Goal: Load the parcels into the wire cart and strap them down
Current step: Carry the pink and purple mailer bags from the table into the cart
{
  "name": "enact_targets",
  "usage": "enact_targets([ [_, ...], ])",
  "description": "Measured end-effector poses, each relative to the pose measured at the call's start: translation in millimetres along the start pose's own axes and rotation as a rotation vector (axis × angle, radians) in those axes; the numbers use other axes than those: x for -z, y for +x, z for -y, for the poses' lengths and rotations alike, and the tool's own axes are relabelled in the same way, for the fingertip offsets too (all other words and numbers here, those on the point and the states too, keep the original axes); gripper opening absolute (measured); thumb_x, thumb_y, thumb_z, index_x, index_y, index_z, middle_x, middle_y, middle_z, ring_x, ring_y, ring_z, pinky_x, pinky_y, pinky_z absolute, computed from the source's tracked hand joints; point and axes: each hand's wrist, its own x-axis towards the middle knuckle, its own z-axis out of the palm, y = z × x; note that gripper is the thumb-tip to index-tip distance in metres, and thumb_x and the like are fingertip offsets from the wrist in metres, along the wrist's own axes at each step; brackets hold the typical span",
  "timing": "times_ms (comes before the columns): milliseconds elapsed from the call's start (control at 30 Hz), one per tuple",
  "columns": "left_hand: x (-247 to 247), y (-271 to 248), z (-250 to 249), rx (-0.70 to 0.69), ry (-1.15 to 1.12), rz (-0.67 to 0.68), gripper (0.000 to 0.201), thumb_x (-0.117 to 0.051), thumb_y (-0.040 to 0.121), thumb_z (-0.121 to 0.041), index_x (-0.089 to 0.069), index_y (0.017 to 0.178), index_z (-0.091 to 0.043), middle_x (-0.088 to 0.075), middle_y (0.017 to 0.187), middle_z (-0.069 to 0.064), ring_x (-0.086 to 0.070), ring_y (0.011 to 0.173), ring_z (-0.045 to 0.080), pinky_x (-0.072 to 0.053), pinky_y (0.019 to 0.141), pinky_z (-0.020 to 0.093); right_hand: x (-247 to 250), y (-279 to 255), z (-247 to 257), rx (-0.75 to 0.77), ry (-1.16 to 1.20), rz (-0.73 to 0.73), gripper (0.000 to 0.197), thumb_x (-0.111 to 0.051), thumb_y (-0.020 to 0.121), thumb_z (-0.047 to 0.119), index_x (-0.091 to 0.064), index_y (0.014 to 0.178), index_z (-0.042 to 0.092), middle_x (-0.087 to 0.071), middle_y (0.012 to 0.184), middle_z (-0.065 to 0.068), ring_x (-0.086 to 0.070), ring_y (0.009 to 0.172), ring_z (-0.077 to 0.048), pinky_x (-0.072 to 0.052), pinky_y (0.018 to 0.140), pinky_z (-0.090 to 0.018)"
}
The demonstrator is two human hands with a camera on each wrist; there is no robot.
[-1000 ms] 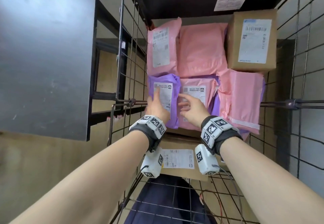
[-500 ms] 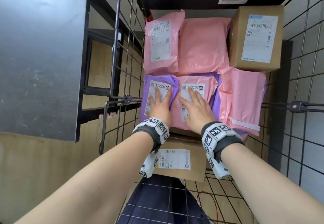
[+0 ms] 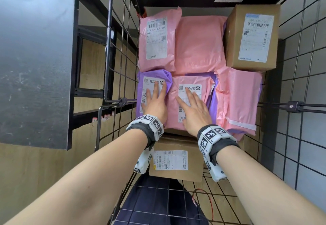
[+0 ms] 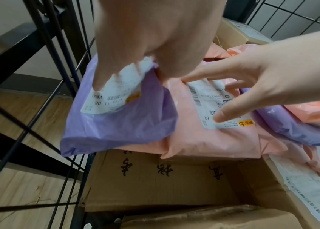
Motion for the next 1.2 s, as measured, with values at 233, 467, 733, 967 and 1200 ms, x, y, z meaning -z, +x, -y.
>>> enact_targets([
  [233, -5.4, -3.4, 1.7, -0.027, 0.006, -0.069, 0.058, -0.03, 0.098, -0.028, -0.003, 0.15, -0.032, 0.011, 0.159, -0.004, 0.006, 0.146, 0.029, -0.014, 0.114, 0.057, 1.5, -1.0, 2.5, -0.044, -0.016, -0.085, 0.079, -0.058, 0.088, 0.017, -0.011, 0.151, 0.029, 0.007, 0.159, -0.005, 0.002, 0.147, -0.023, -0.001, 0.119, -0.035],
  [467, 0.6, -28.9, 6.3, -0.016, -0.003, -0.106, 0.055, -0.028, 0.099, -0.025, -0.009, 0.151, -0.024, 0.003, 0.159, 0.006, -0.006, 0.146, 0.032, -0.022, 0.114, 0.051, 19.1, -22.0, 6.7, -0.093, 0.019, -0.151, 0.074, -0.059, 0.089, 0.023, -0.017, 0.15, 0.025, -0.002, 0.159, -0.007, -0.006, 0.146, -0.024, -0.009, 0.117, -0.036],
  [733, 47.6, -118.5, -15.5, -0.049, 0.021, -0.165, 0.04, -0.037, 0.096, -0.019, -0.04, 0.134, -0.01, -0.045, 0.135, 0.016, -0.045, 0.124, 0.033, -0.039, 0.101, 0.041, 68.5, -92.4, 31.2, -0.107, 0.044, -0.161, 0.066, -0.059, 0.09, 0.024, -0.027, 0.147, 0.024, -0.013, 0.158, -0.007, -0.02, 0.143, -0.025, -0.023, 0.113, -0.038],
  [967, 80.3, -246.7, -9.0, -0.125, 0.086, -0.277, 0.039, -0.04, 0.092, -0.016, -0.047, 0.131, -0.014, -0.051, 0.131, 0.012, -0.051, 0.119, 0.031, -0.042, 0.099, 0.037, 106.4, -191.6, 94.3, 0.041, 0.007, -0.217, 0.053, -0.055, 0.092, 0.023, -0.038, 0.142, 0.02, -0.031, 0.151, -0.006, -0.031, 0.138, -0.025, -0.028, 0.112, -0.036],
  [1200, 146.8, -348.9, 41.1, -0.063, 0.029, -0.448, 0.04, -0.04, 0.091, -0.01, -0.05, 0.129, -0.018, -0.051, 0.13, 0.01, -0.052, 0.117, 0.03, -0.043, 0.099, 0.038, 124.2, -247.3, 190.6, 0.215, -0.047, -0.253, 0.046, -0.052, 0.093, 0.026, -0.044, 0.137, 0.017, -0.041, 0.142, -0.006, -0.039, 0.131, -0.025, -0.034, 0.108, -0.04],
])
